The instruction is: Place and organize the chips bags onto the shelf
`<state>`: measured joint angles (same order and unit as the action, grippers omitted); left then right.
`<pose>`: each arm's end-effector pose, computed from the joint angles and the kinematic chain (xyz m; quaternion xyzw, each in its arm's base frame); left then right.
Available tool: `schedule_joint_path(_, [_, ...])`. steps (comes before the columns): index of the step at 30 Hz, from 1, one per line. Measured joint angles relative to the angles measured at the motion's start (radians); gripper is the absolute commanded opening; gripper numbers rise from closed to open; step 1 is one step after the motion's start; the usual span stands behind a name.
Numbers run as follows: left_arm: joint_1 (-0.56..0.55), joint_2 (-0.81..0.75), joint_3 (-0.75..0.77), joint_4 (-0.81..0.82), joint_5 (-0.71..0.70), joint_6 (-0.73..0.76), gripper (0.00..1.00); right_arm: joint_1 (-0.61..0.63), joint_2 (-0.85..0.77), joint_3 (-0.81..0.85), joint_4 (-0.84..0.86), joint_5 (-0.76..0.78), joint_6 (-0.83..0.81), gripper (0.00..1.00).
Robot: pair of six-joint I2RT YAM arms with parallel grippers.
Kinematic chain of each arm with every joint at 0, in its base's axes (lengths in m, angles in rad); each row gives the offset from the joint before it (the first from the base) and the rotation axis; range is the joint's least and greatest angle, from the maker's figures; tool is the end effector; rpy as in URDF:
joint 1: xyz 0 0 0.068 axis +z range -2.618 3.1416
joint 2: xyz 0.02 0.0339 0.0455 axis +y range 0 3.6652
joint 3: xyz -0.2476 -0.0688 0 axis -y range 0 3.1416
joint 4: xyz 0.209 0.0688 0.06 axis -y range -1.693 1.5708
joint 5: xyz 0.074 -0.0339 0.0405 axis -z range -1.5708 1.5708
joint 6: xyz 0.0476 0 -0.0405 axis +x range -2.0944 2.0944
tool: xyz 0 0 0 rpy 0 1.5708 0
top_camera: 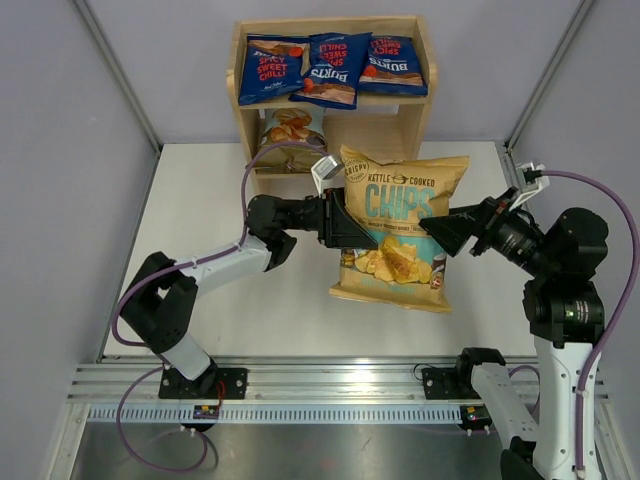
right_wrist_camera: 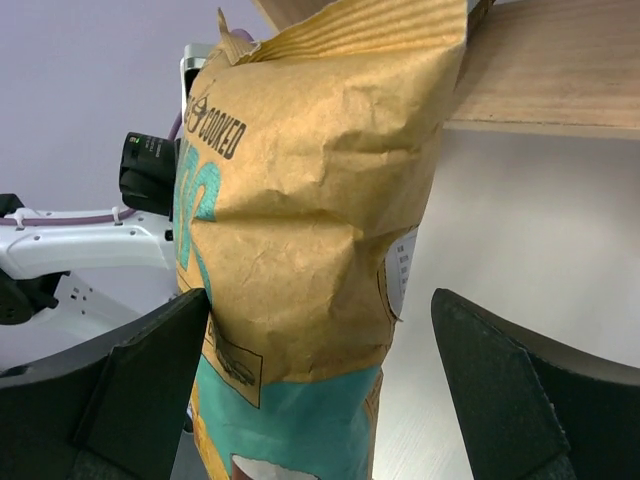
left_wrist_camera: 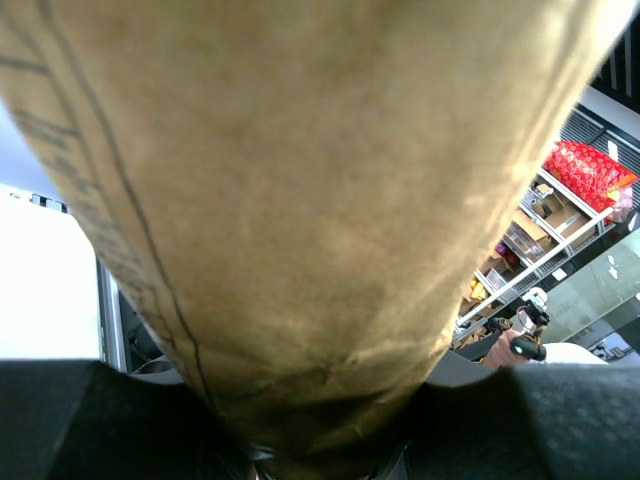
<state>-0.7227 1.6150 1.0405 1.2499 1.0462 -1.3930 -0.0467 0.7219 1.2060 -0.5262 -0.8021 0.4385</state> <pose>0.2093 -0.2395 0.3588 0.3019 0.5023 -0.7865 0.1948 0.0997 0.0296 0.4230 -0.1026 0.7100 0.4004 0.5701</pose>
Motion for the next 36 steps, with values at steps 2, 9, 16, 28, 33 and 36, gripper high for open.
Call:
schedule_joint_path(2, [0.001,0.001,0.001,0.000,0.002,0.000,0.22,0.000,0.003,-0.004,-0.005,-0.003,0.010,0.99])
schedule_joint_path(9, [0.000,0.021,0.053,0.002,0.035,-0.015,0.23,0.000,0.023,-0.131,0.232,-0.219,0.217,0.99])
schedule_joint_path(16, [-0.002,0.031,0.090,0.007,0.066,-0.033,0.44,-0.002,0.017,-0.149,0.372,-0.295,0.332,0.46])
schedule_joint_path(28, [0.026,-0.077,-0.023,0.013,-0.062,0.125,0.99,-0.002,-0.036,-0.171,0.496,-0.208,0.415,0.27])
schedule_joint_path(33, [0.007,-0.199,-0.116,-0.070,-0.153,0.275,0.99,0.001,-0.054,-0.217,0.643,-0.144,0.512,0.26])
schedule_joint_path(36, [-0.024,-0.261,-0.140,-0.171,-0.212,0.385,0.99,0.001,-0.045,-0.251,0.753,-0.115,0.583,0.25])
